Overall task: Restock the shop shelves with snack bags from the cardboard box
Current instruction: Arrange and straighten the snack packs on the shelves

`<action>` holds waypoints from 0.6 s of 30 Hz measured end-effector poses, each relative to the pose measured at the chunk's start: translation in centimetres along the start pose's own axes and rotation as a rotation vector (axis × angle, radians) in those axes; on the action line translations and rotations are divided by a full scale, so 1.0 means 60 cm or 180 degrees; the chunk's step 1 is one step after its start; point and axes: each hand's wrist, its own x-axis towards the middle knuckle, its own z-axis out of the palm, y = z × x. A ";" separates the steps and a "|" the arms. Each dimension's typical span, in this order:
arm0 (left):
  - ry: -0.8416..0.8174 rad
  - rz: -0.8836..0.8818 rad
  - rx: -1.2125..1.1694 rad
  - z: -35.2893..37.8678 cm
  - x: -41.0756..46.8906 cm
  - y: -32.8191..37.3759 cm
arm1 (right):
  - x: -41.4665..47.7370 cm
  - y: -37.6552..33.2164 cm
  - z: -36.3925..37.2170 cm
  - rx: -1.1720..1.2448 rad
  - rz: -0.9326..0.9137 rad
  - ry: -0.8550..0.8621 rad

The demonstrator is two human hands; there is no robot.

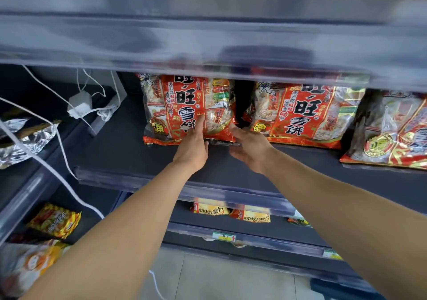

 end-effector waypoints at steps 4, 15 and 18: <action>0.0017 0.0022 -0.0106 -0.008 0.010 -0.015 | 0.017 -0.012 0.010 -0.0301 -0.0065 0.0045; -0.0118 0.0421 -0.0031 -0.028 0.051 -0.060 | 0.042 -0.003 0.041 -0.0874 -0.0208 0.0244; -0.0177 0.0537 0.0058 -0.033 0.052 -0.074 | 0.044 0.005 0.049 -0.0927 -0.0242 0.0166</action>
